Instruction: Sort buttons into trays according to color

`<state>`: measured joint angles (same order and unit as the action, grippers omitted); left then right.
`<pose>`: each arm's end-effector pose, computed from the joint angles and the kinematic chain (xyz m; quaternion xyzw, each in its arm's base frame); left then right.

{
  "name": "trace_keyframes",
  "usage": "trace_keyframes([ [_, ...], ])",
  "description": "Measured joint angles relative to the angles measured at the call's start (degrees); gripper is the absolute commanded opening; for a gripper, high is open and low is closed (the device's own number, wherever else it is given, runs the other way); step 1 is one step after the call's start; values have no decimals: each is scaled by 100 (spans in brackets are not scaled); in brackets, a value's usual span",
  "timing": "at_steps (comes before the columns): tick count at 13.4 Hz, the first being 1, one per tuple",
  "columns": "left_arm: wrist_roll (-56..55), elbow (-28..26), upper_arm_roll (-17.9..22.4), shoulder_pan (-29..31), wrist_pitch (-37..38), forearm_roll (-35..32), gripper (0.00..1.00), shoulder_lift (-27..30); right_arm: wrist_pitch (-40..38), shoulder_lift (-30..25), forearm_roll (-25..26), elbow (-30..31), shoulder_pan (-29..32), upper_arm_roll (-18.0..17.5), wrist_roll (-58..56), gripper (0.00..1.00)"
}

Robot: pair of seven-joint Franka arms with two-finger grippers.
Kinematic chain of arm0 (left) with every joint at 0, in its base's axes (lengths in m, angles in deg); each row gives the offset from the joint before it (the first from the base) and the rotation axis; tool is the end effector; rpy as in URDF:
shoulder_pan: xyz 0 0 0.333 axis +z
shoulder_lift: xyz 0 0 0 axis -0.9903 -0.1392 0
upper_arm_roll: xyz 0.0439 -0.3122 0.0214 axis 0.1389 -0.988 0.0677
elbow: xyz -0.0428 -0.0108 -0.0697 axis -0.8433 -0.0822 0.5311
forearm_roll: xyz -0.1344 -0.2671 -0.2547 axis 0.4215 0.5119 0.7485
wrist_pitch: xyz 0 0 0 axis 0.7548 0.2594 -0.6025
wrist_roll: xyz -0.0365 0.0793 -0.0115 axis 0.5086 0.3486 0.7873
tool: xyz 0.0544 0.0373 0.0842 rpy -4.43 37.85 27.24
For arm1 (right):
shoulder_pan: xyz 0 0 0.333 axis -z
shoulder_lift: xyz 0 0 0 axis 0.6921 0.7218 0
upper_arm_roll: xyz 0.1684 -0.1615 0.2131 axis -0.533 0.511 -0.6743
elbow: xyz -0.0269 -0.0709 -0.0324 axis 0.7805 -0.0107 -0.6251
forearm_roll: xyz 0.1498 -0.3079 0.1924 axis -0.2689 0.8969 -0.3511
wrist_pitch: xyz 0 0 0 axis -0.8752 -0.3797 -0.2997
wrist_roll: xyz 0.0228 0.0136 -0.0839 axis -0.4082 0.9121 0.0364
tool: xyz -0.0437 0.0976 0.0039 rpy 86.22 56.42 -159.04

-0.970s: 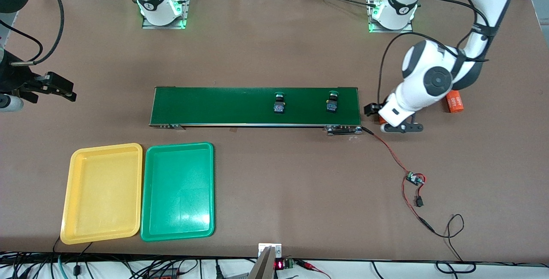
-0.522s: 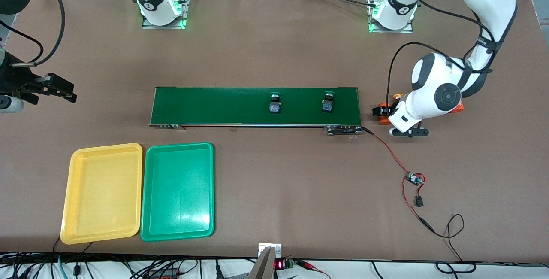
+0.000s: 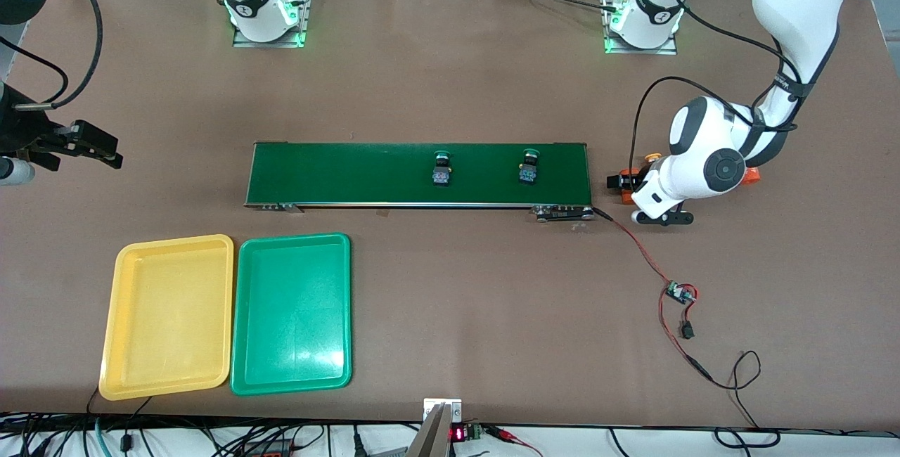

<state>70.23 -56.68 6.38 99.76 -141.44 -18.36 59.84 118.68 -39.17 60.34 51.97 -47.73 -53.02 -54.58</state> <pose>0.5292 -0.0791 0.1843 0.9883 0.0095 -0.1482 0.0362 0.6067 -0.0053 0.5886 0.9996 0.0242 0.0129 0.0049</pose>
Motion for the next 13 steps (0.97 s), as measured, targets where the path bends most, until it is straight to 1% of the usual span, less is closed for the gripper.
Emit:
trace_keyframes([
  [2,11,0,42,1,0,-54,84,-83,-1,0,0,2,4,13,0,100],
  [3,15,0,55,3,0,-55,74,-116,-2,0,0,3,4,17,0,100],
  [4,17,0,62,3,0,-55,59,-140,-2,1,0,4,5,21,0,100],
  [5,17,0,62,3,0,-55,40,-153,-2,1,0,4,6,23,0,100],
  [6,17,1,62,3,-1,-56,15,-157,-2,1,0,5,6,25,0,100],
  [7,17,6,62,3,-1,-56,4,-157,-2,1,0,5,6,25,0,100],
  [8,17,23,61,3,-1,-56,0,-156,-2,2,0,5,6,25,0,100],
  [11,27,151,52,0,-29,-63,0,-89,-4,2,0,6,7,27,0,100],
  [13,100,290,-14,-13,52,-78,0,127,-4,2,0,6,7,27,0,100],
])
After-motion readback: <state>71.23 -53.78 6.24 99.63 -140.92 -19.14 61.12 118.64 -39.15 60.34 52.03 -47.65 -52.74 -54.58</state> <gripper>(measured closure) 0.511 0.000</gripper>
